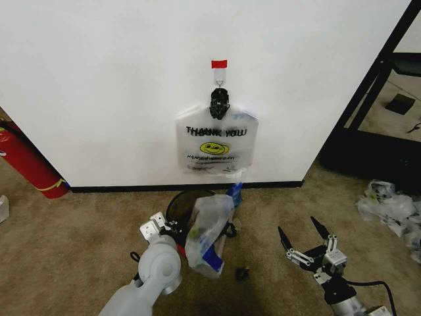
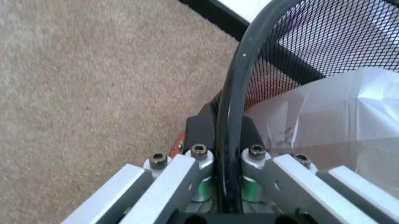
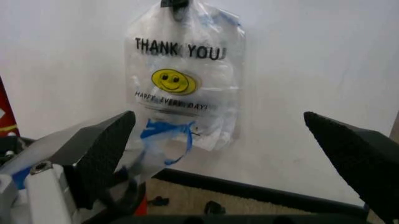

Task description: Pick up the garbage bag from the wall and place it over the trash bin.

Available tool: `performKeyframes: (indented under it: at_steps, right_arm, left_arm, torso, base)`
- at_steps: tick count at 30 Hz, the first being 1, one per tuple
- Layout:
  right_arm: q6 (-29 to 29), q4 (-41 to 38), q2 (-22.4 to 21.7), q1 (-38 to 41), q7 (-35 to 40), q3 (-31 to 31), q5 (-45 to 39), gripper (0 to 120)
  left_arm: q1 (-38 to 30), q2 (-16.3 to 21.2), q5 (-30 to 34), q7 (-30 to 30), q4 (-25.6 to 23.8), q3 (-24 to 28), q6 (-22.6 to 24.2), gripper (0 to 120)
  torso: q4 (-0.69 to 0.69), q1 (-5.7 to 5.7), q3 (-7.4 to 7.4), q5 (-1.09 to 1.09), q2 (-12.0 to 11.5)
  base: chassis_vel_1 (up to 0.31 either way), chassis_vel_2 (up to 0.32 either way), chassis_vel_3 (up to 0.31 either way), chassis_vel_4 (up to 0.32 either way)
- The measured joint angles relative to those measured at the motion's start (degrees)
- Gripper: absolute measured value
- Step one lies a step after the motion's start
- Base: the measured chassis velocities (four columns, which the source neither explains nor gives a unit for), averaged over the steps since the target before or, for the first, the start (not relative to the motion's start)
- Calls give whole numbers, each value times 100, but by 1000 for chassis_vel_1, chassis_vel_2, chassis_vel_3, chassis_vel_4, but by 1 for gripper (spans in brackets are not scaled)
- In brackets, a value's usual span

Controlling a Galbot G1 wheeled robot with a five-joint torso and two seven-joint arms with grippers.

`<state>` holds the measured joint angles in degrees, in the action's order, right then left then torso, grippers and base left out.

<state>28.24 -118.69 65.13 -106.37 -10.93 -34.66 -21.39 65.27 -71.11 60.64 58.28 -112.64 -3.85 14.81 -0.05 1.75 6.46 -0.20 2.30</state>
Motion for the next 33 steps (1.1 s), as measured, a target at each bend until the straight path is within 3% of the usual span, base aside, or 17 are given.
performKeyframes:
  at_steps: [11,16,18,21,23,29,33]
  right_arm:
    - [-17,48,16,7,76,51,146,100]
    - [-54,36,35,9,113,80,173,100]
    - [-57,31,36,9,118,85,185,100]
    - [-80,11,36,10,137,102,217,100]
    - [-83,9,35,12,140,104,219,100]
    - [-195,-52,26,58,282,207,287,100]
    - [-289,-106,19,91,407,273,363,100]
  left_arm:
    - [-127,-219,129,55,337,62,-5,0]
    - [-185,-244,162,-6,390,66,41,23]
    - [-183,-236,173,-14,363,60,56,26]
    - [-152,-132,251,-65,194,6,151,37]
    - [-146,-114,257,-69,168,-5,158,39]
    - [32,191,284,-158,-264,-211,289,68]
    - [95,272,298,-170,-465,-265,367,78]
  torso:
    - [3,0,-1,2,0]
    - [1,0,0,1,0]
    - [1,0,0,1,0]
    - [-1,1,2,-2,-2]
    - [-2,1,2,-3,-2]
    - [1,1,1,-1,-2]
    - [0,1,1,-2,-2]
  base:
    - [0,0,0,0]
    - [0,0,0,0]
    - [0,0,0,0]
    - [0,0,0,0]
    - [0,0,0,0]
    - [0,0,0,0]
    - [0,0,0,0]
